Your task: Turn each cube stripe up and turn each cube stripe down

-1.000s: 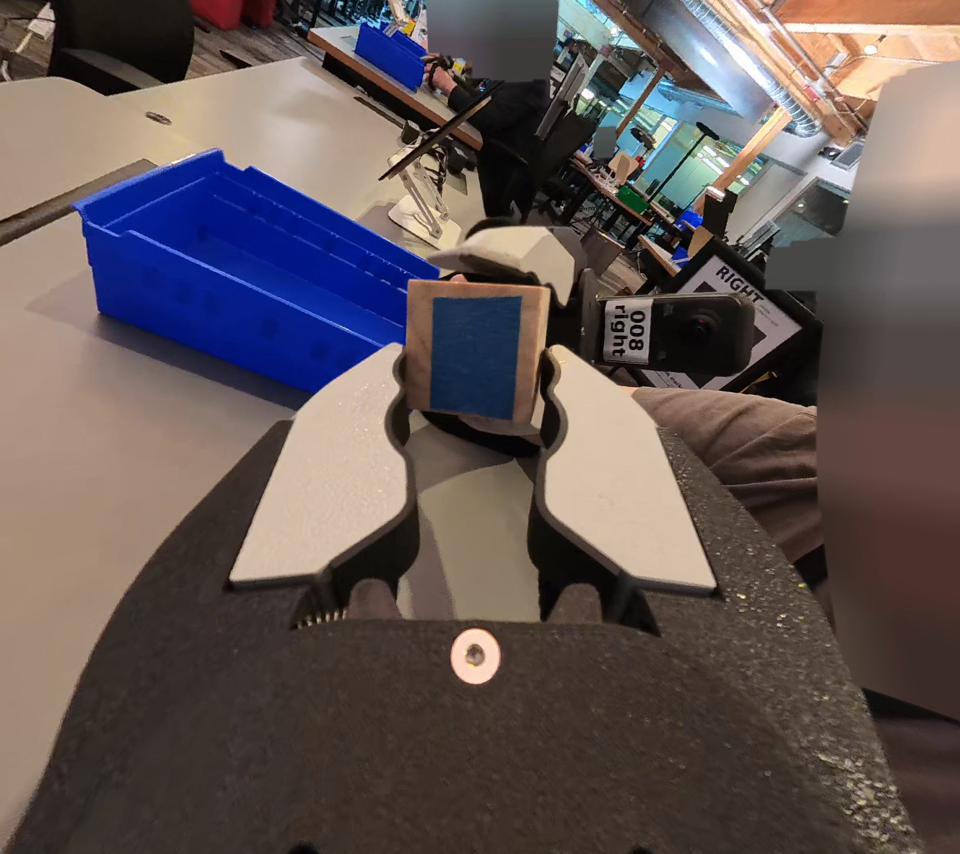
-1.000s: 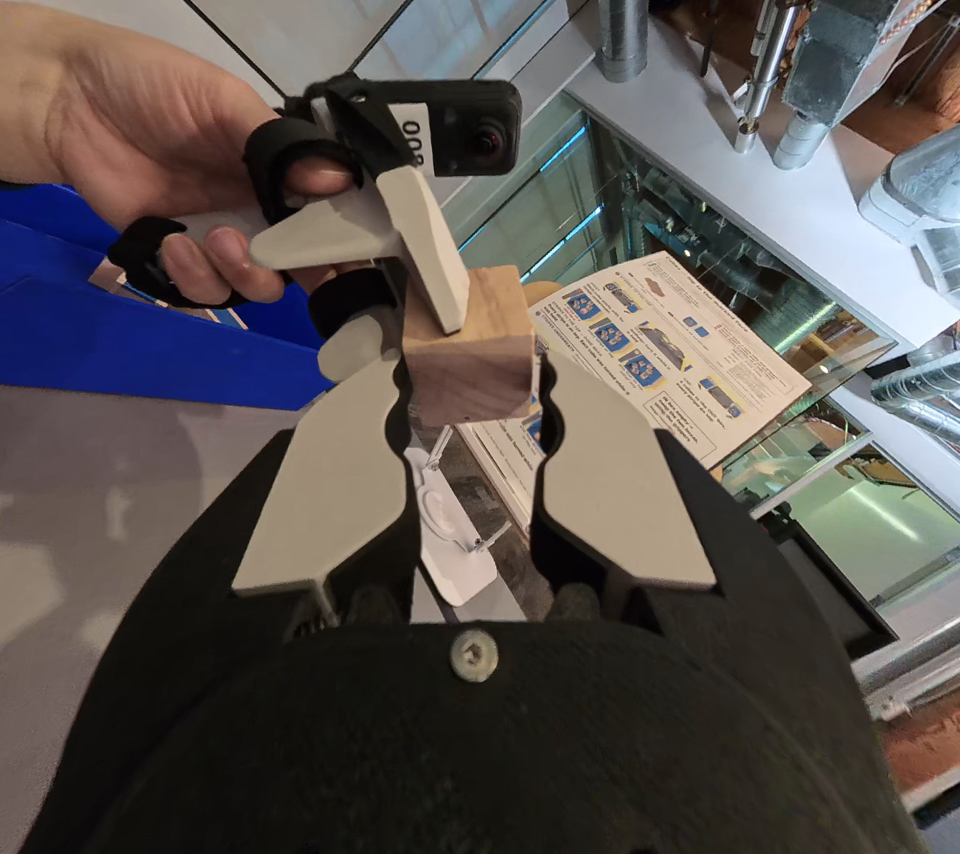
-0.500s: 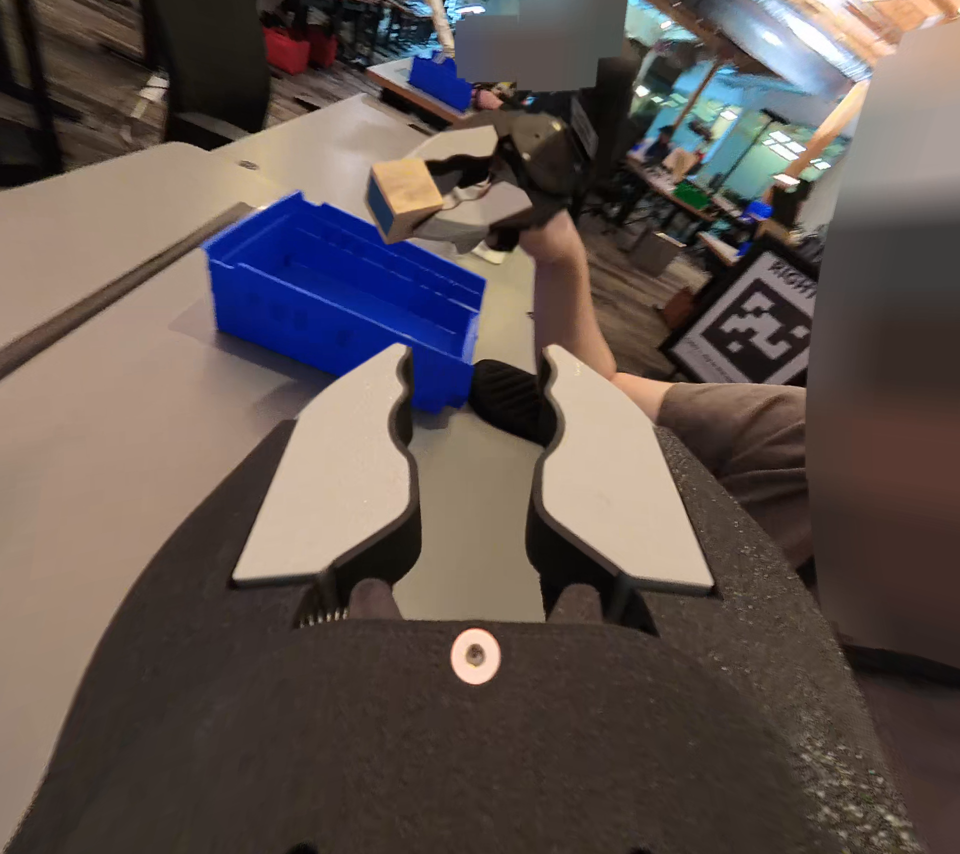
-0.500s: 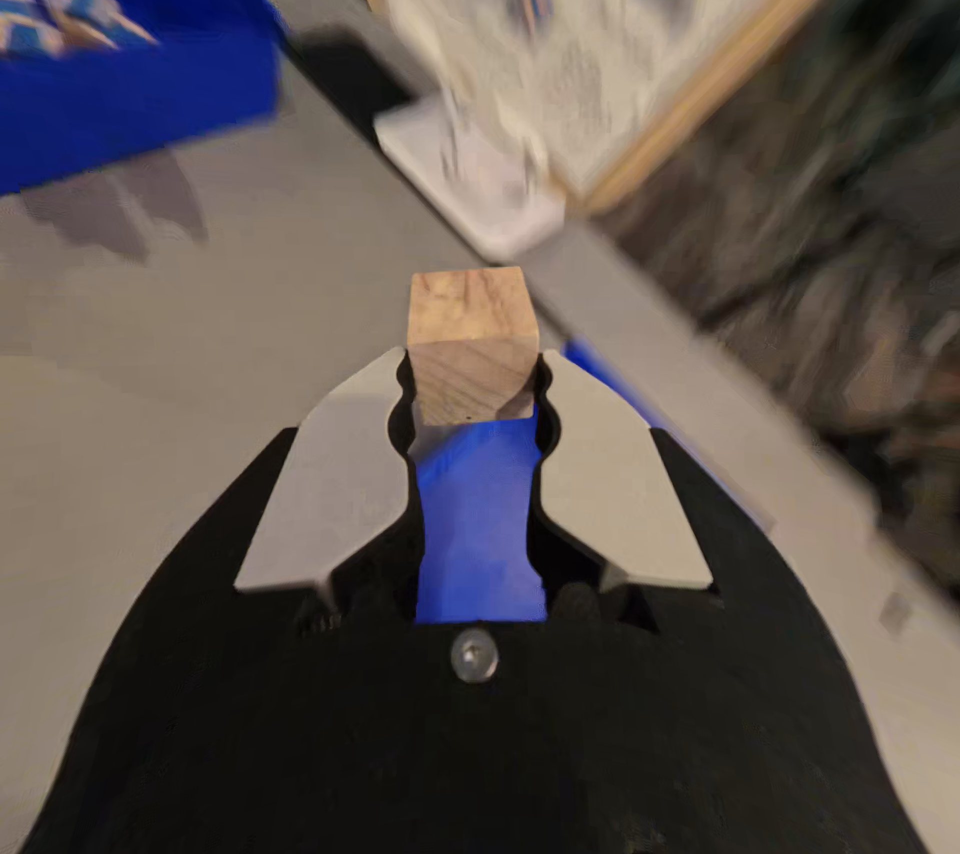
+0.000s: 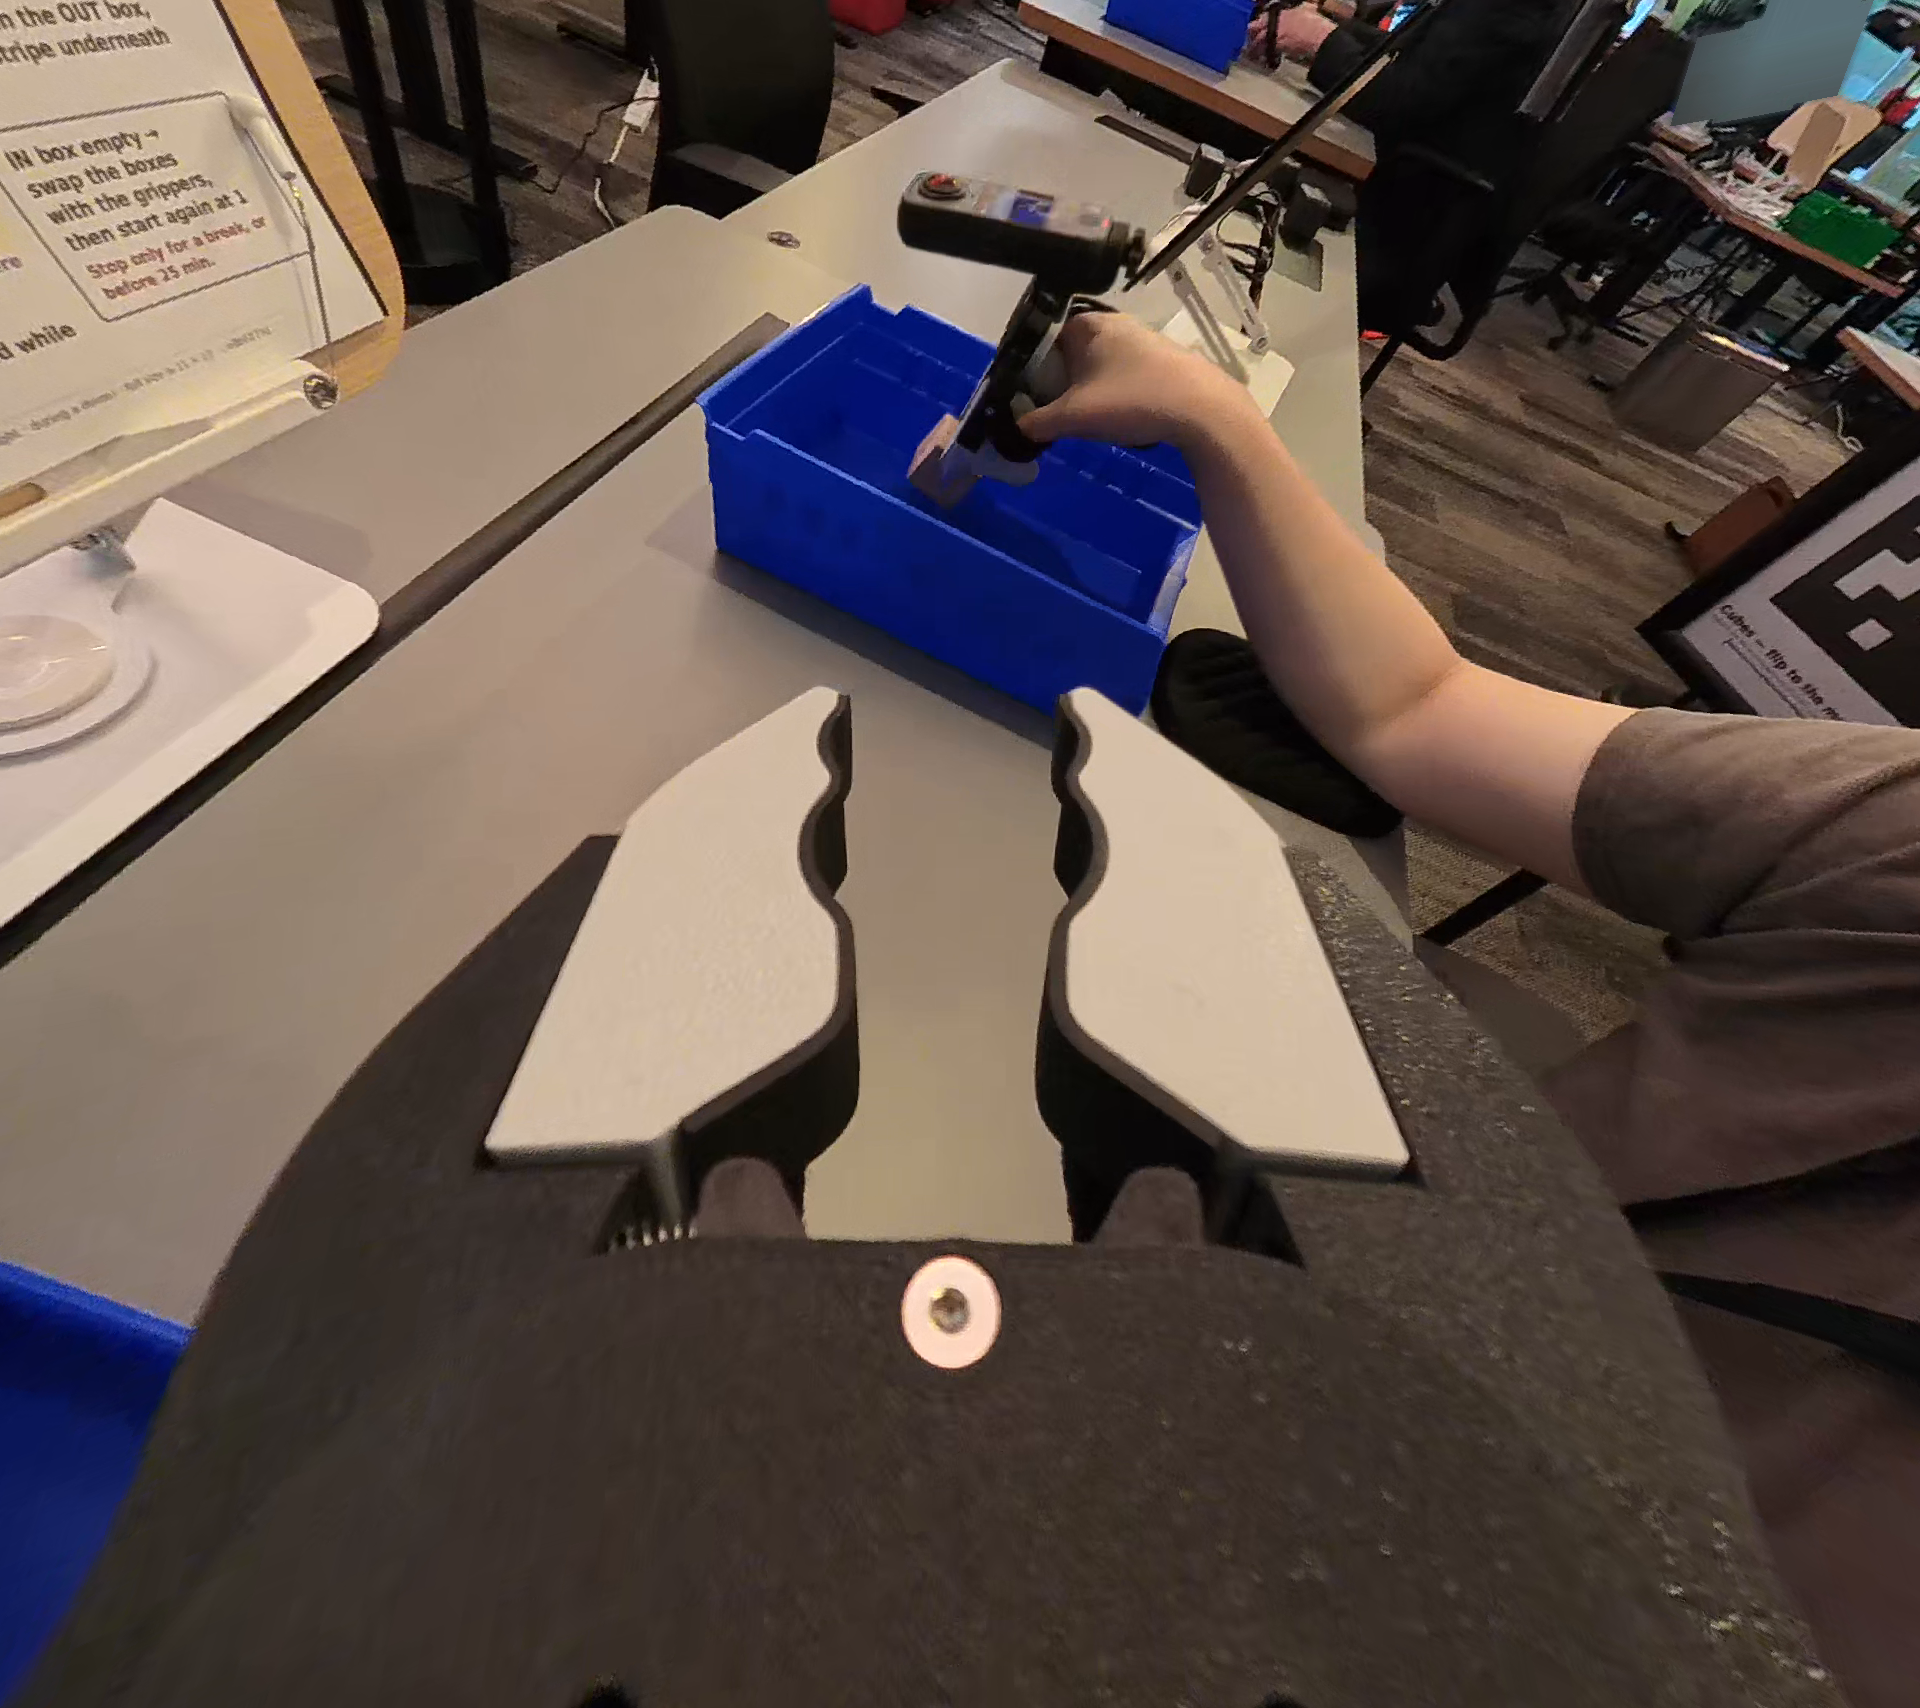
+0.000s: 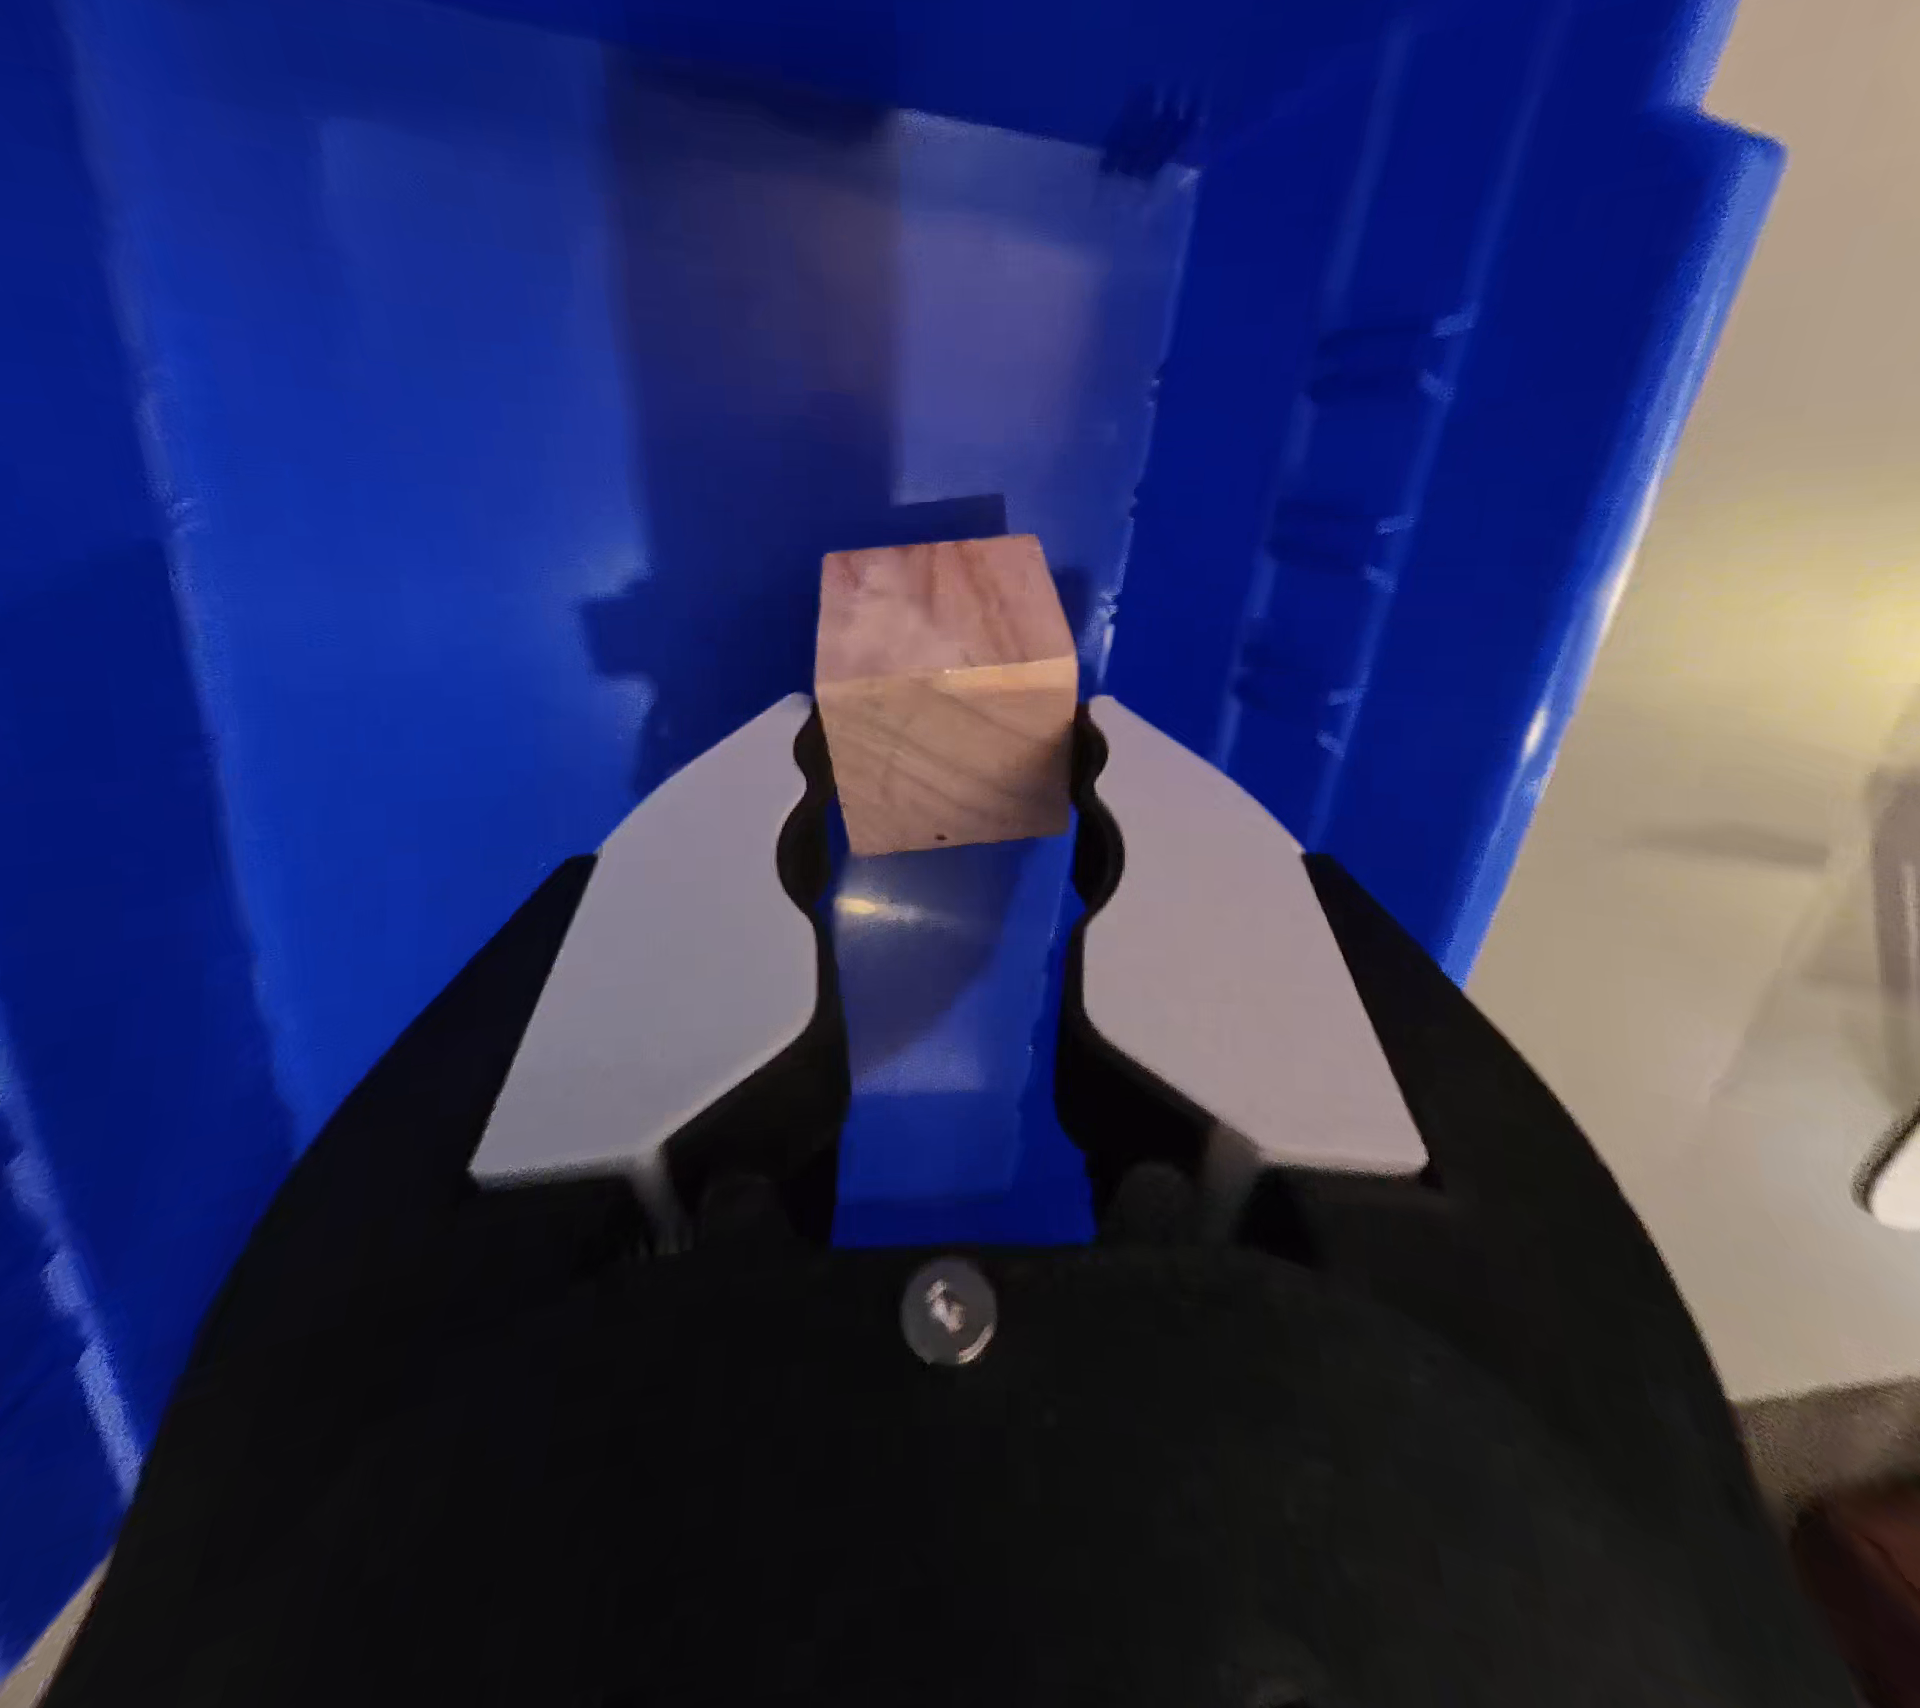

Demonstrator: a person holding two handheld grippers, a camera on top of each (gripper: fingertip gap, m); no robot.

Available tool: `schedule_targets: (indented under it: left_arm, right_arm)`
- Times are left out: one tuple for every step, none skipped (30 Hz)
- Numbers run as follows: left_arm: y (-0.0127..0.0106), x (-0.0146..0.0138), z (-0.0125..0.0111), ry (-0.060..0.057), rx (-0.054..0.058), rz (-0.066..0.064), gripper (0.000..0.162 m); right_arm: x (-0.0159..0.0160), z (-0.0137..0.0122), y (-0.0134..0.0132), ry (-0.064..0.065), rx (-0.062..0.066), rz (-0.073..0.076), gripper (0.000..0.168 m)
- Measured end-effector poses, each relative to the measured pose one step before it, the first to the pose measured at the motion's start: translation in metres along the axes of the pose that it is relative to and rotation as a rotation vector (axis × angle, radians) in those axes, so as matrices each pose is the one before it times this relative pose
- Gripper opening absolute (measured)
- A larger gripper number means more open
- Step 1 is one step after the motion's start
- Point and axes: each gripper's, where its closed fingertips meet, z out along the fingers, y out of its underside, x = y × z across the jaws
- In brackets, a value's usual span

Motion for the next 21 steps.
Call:
schedule_targets:
  left_arm:
    - [0.00107, -0.00036, 0.00078, -0.0027, -0.0061, 0.0021, 0.036]
    - [0.00077, 0.00031, 0.00076, 0.0007, -0.0047, 0.0022, 0.036]
    - [0.00094, 0.00044, 0.00057, 0.0010, -0.0065, 0.0026, 0.035]
    - [0.00134, 0.00001, 0.00026, -0.0022, -0.0092, 0.0035, 0.035]
    - [0.00120, -0.00071, 0.00010, -0.0060, -0.0088, 0.0048, 0.035]
    - [0.00110, -0.00129, -0.00022, -0.0094, -0.0063, 0.0034, 0.035]
    - [0.00061, -0.00174, -0.00054, -0.0095, -0.0038, 0.0021, 0.035]
    - [-0.00051, -0.00166, -0.00117, -0.0068, 0.0036, 0.0018, 0.034]
    - [-0.00150, -0.00147, -0.00180, -0.0047, 0.0109, -0.0004, 0.033]
    - [-0.00194, -0.00199, -0.00255, -0.0057, 0.0131, -0.0035, 0.033]
    - [-0.00180, -0.00262, -0.00360, -0.0093, 0.0105, -0.0033, 0.032]
    - [-0.00048, -0.00419, -0.00481, -0.0196, 0.0025, -0.0024, 0.032]
    - [0.00086, -0.00613, -0.00609, -0.0324, -0.0080, 0.0024, 0.032]
    - [0.00203, -0.00847, -0.00766, -0.0476, -0.0135, 0.0106, 0.032]
    - [0.00361, -0.01049, -0.00873, -0.0600, -0.0217, 0.0150, 0.032]
    - [0.00595, -0.01190, -0.00916, -0.0651, -0.0325, 0.0145, 0.032]
    - [0.00840, -0.01358, -0.00916, -0.0719, -0.0417, 0.0135, 0.033]
    - [0.01154, -0.01614, -0.00810, -0.0816, -0.0520, 0.0087, 0.033]
    - [0.01438, -0.01572, -0.00574, -0.0728, -0.0641, 0.0100, 0.033]
    - [0.01663, -0.01538, -0.00303, -0.0681, -0.0740, 0.0061, 0.033]
    - [0.01786, -0.01477, 0.00021, -0.0638, -0.0751, -0.0120, 0.033]
  right_arm:
    - [0.00332, 0.00404, -0.00042, 0.0245, -0.0054, 0.0123, 0.045]
    - [0.00111, 0.00311, -0.00137, 0.0059, 0.0028, 0.0106, 0.045]
    - [0.00009, 0.00237, -0.00174, -0.0050, 0.0063, 0.0106, 0.045]
    - [0.00071, 0.00199, -0.00154, -0.0009, 0.0057, 0.0097, 0.045]
    - [0.00115, 0.00172, -0.00119, 0.0044, 0.0038, 0.0032, 0.045]
    - [0.00057, 0.00163, 0.00033, 0.0031, -0.0042, -0.0028, 0.045]
    - [-0.00042, 0.00162, 0.00095, -0.0014, -0.0081, -0.0064, 0.045]
    - [-0.00014, 0.00126, 0.00086, 0.0012, -0.0075, -0.0047, 0.045]
    - [-0.00002, 0.00023, -0.00029, 0.0026, -0.0003, -0.0063, 0.045]
    - [-0.00039, -0.00071, -0.00124, 0.0004, 0.0058, -0.0092, 0.045]
    - [0.00012, -0.00196, -0.00183, 0.0023, 0.0106, -0.0054, 0.046]
    - [0.00034, -0.00362, -0.00243, 0.0038, 0.0150, -0.0045, 0.049]
    - [0.00045, -0.00530, -0.00282, 0.0069, 0.0200, -0.0041, 0.054]
    - [-0.00009, -0.00674, -0.00350, 0.0067, 0.0249, -0.0072, 0.058]
    - [-0.00116, -0.00794, -0.00482, 0.0030, 0.0335, -0.0102, 0.061]
    - [-0.00254, -0.00863, -0.00563, -0.0035, 0.0390, -0.0097, 0.062]
    - [-0.00380, -0.00862, -0.00606, -0.0098, 0.0389, -0.0115, 0.062]
    - [-0.00493, -0.00776, -0.00546, -0.0131, 0.0351, -0.0138, 0.062]
    - [-0.00479, -0.00653, -0.00456, -0.0109, 0.0272, -0.0135, 0.061]
    - [-0.00472, -0.00497, -0.00341, -0.0091, 0.0183, -0.0154, 0.061]
    - [-0.00424, -0.00350, -0.00231, -0.0051, 0.0114, -0.0142, 0.061]
